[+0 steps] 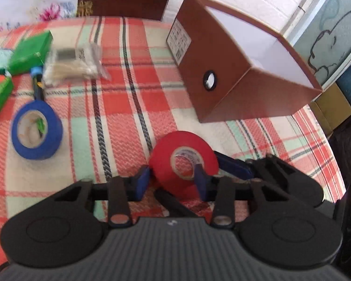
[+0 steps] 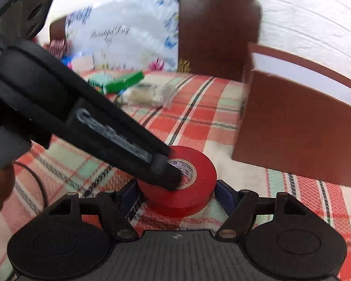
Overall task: Organize objects
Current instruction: 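Grasp the red tape roll with the left tool and drop it in the box, then move the open left tool back over the table to the blue tape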
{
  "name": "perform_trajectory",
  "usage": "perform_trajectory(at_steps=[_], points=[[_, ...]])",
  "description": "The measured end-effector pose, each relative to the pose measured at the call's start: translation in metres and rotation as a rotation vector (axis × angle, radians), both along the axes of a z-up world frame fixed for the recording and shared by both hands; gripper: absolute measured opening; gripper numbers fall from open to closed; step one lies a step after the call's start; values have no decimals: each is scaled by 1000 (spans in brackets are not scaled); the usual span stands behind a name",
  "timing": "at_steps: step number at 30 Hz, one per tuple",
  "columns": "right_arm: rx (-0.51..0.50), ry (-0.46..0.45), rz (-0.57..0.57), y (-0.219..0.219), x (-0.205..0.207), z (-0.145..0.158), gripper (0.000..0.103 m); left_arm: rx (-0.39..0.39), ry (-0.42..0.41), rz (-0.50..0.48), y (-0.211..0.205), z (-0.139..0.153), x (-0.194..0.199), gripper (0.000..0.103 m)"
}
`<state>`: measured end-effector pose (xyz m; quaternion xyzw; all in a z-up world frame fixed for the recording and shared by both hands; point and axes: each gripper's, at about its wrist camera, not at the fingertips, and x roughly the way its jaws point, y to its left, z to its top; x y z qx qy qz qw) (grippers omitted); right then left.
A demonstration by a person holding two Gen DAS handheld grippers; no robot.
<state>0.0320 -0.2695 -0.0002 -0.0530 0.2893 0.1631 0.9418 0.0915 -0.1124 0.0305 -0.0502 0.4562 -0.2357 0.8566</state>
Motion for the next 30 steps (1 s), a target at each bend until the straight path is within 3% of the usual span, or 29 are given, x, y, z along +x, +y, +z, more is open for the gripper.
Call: perform_trajectory(at_steps=[5,9,12,19,21,26,30], points=[[18,-268,-98,-25,-38,42,71,-44,-207,-82,-24,66,-25,38],[-8,-427,-200,-61,-28,74,71,-57,-365,-161,-74,106,-13,39],[-22,-420,-267,-94,3,79,71,-64,-380,-197,-114,105,20,39],[-54,-259,-290,-138,82,63,73,-12,-289,-179,-174,71,92,41],[-12,-233,-285,-145,92,57,73,20,-269,-176,-181,56,102,41],[43,-278,-342,-151,73,55,71,8,-272,-182,-163,53,90,47],[102,-364,-400,-143,27,58,71,-20,-365,-198,-132,75,48,48]])
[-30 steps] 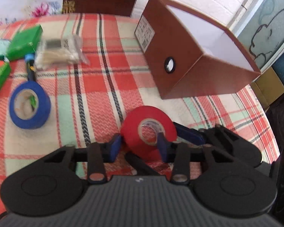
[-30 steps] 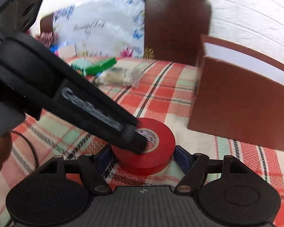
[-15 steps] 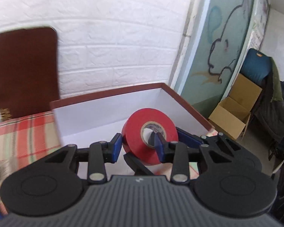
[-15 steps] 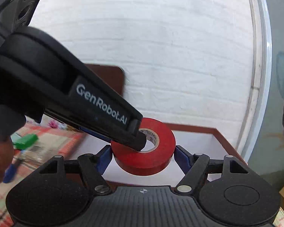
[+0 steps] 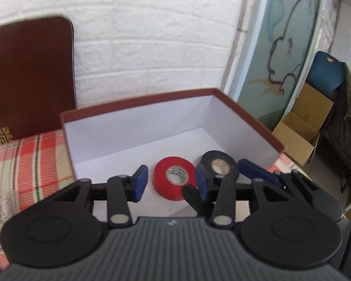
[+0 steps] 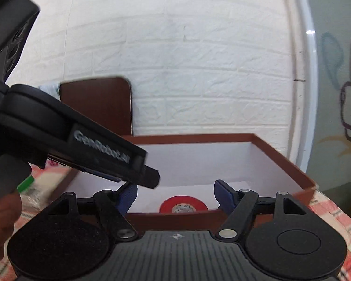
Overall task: Organize objects
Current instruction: 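Move the open left tool back over the table to the blue tape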
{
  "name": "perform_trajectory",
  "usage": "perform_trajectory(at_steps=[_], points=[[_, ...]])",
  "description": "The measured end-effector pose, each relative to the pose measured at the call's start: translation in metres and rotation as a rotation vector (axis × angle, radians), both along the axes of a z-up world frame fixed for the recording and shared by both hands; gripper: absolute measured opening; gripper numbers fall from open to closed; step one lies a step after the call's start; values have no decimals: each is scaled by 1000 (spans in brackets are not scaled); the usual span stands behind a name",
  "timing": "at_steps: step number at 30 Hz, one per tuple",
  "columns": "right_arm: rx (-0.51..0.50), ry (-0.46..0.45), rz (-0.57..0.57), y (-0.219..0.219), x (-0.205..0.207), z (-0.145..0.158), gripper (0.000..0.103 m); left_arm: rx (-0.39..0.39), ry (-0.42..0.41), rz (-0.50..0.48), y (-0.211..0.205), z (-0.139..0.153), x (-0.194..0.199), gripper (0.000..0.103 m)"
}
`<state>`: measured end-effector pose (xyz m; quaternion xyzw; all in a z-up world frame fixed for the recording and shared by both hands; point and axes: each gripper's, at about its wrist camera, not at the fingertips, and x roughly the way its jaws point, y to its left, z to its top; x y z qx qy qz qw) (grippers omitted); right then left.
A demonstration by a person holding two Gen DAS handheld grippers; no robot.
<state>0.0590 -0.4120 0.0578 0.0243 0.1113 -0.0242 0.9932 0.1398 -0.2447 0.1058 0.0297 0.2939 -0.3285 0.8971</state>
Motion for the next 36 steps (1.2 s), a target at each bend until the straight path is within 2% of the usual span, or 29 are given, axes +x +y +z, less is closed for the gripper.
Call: perform_trajectory(at_steps=[2,4,5,7,10,12,14,16,17,19,21,23,24,25,27,29,32,35,36], points=[[27,-47,-13,15,-28,0,71,-22,-54,-9,22,7,-27,53],[68,-45,5,24,-47,-1,73,-36,-75,11,49,5,-51,56],[86,-33,38,32,-54,-4,73,-39,-66,28,65,0,-59,56],[76,22,142,75,-47,-17,72,-27,-26,82,98,-17,-72,56],[2,154,329,133,-41,-37,65,26,65,215,153,-52,-79,55],[-63,221,435,166,-42,-46,62,73,112,351,196,-73,-76,54],[-147,270,517,201,-38,-48,62,64,148,487,245,-86,-72,54],[-192,281,559,227,-21,-48,62,79,160,617,289,-99,-65,54],[-201,281,577,236,-9,-47,62,67,140,652,308,-105,-63,52],[-225,263,589,259,6,-46,63,25,67,646,330,-113,-65,52],[-260,232,573,280,25,-44,64,13,35,645,333,-118,-63,55],[-311,231,550,293,37,-47,61,61,13,633,324,-119,-62,62],[-321,250,559,294,38,-50,57,91,-2,624,319,-119,-62,64],[-318,266,568,295,40,-52,56,109,-11,618,314,-120,-60,65],[-303,272,552,286,34,-51,56,97,-9,614,316,-120,-62,66],[-274,282,522,272,19,-48,56,76,-6,616,318,-118,-66,66],[-186,319,483,237,-17,-49,57,85,-7,618,315,-118,-69,66],[-176,343,388,201,-53,-58,56,116,16,609,304,-113,-68,67],[-174,355,358,190,-61,-59,63,86,44,576,298,-109,-68,67]])
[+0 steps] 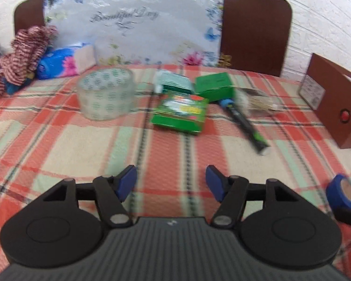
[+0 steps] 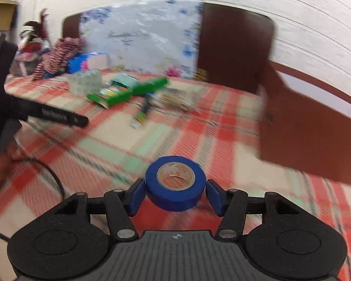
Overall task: Organize objects
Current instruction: 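Grasp the blue tape roll with the left tool and drop it in the box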
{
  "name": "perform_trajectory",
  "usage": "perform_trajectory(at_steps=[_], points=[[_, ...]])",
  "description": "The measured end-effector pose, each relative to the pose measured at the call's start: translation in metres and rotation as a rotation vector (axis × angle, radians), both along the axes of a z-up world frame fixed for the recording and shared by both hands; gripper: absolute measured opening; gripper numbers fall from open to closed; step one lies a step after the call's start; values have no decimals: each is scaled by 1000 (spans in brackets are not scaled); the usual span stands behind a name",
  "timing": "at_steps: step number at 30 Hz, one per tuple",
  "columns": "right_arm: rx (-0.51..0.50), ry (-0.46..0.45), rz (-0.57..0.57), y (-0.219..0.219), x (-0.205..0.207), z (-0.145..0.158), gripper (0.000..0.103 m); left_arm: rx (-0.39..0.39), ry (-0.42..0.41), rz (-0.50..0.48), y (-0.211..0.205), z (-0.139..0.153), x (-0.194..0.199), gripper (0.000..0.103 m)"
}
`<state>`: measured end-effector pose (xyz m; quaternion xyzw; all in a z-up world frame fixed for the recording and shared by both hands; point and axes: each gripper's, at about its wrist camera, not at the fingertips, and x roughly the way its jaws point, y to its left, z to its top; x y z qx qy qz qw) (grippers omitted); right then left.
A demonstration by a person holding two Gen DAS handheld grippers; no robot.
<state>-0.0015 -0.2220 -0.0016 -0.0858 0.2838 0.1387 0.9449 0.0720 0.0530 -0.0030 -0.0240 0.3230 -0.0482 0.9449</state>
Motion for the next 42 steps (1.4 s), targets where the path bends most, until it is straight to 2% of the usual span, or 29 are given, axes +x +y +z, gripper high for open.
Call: perform_trajectory(at_steps=[1,2,4,8,10,13,14,16,19,21,24,26,29,31,35,37,38,39,42], points=[[3,-3,-30,-11,-7,0,74,-64,23,-55,-9,6,0,66],[12,-20,-58,-20,-13,1,78,-131,52,-116,-20,12,1,63],[27,-28,-76,-32,-21,0,77,-202,94,-224,-52,25,2,60],[13,-4,-49,-30,-22,-4,74,-228,173,-390,-107,38,-2,57],[-14,-15,-1,-24,-22,-5,74,-224,231,-411,-121,33,-1,52],[-45,-15,48,-12,-13,-4,72,-208,344,-401,-131,16,5,38],[-49,-10,57,-8,-9,-4,70,-210,346,-386,-130,13,3,35],[-17,16,79,-6,2,-5,57,-225,348,-383,-128,12,0,29],[58,25,61,-13,10,-1,56,-238,342,-358,-125,19,2,24],[66,-51,40,-16,2,6,56,-224,294,-382,-131,38,0,24],[23,-202,-15,-21,-5,28,57,-170,177,-449,-154,75,0,24],[10,-277,-66,-32,0,45,57,-161,109,-489,-173,98,7,25],[3,-346,-131,-55,16,69,57,-178,47,-541,-202,126,25,25],[11,-362,-163,-71,33,78,57,-174,25,-563,-223,136,40,25],[-1,-328,-204,-92,72,75,57,-161,50,-559,-259,130,77,26],[-4,-270,-204,-97,95,63,60,-122,79,-549,-274,117,92,34],[13,-269,-203,-99,101,58,64,-100,97,-527,-281,109,99,38],[42,-285,-226,-103,100,57,72,-84,105,-512,-284,104,102,36],[75,-304,-266,-107,89,56,65,-104,62,-552,-279,106,89,38]])
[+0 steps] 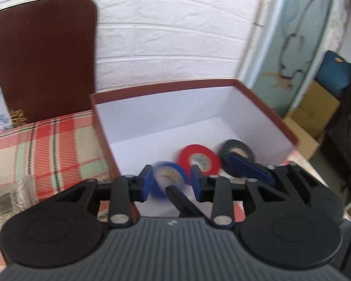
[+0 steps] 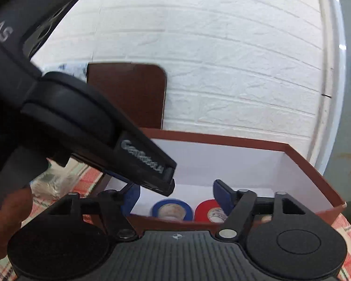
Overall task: Organize objects
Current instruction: 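Grasp the blue tape roll with the left tool and drop it in the box, then move the left tool back to the blue-capped marker on the table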
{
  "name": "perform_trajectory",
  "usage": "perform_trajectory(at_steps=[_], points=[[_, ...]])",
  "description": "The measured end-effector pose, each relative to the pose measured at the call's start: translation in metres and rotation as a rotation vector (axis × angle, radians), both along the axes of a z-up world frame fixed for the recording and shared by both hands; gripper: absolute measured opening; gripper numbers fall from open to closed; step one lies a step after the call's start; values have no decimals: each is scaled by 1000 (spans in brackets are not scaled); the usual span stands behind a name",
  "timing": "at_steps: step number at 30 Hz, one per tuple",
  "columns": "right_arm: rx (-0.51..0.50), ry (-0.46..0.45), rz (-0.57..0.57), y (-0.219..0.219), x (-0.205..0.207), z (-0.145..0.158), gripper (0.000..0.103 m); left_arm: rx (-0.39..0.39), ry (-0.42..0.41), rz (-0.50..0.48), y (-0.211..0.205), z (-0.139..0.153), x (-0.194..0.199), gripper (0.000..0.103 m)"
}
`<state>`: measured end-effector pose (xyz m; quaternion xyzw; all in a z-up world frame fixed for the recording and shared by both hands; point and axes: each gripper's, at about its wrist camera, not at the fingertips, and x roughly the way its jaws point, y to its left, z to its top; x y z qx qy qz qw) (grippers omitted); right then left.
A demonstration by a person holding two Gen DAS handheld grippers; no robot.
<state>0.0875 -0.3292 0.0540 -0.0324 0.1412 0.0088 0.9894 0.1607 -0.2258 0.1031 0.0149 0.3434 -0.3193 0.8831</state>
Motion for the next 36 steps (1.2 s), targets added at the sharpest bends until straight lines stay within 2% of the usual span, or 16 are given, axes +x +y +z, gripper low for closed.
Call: perform_trajectory(at_steps=[6,8,10,14,15,16,18,19,21,22,23,24,26,28,29,36], points=[[116,-95,-37,7,-67,-19,66,-101,-96,-54,47,-3,-60,46],[137,-57,0,19,-83,-29,67,-74,-138,-28,65,-8,-84,52],[129,55,86,36,-86,-39,66,-4,-150,12,86,-23,-98,53],[51,340,281,78,-60,-58,63,112,29,235,149,-79,-84,51],[18,348,301,89,-60,-59,67,122,60,299,170,-94,-80,41],[-13,343,322,98,-58,-58,66,59,22,307,194,-96,-86,37],[-49,350,371,112,-44,-54,61,93,-22,404,227,-97,-88,41],[-65,343,384,118,-41,-52,54,150,-57,480,241,-98,-86,44],[-73,322,397,135,-28,-48,51,239,-116,647,273,-106,-77,73],[-62,312,403,141,-13,-46,50,198,-115,699,294,-112,-70,78],[-41,303,416,151,-2,-45,49,66,-82,720,317,-113,-67,77],[-17,299,433,161,9,-43,47,-3,-85,744,329,-111,-67,77],[20,312,454,177,24,-47,44,12,-93,755,328,-112,-62,78],[19,349,457,194,45,-53,25,75,-112,732,316,-113,-61,79],[-1,351,456,198,47,-56,22,76,-117,720,315,-113,-62,79],[-67,334,441,176,3,-54,16,42,-112,718,321,-115,-63,79]])
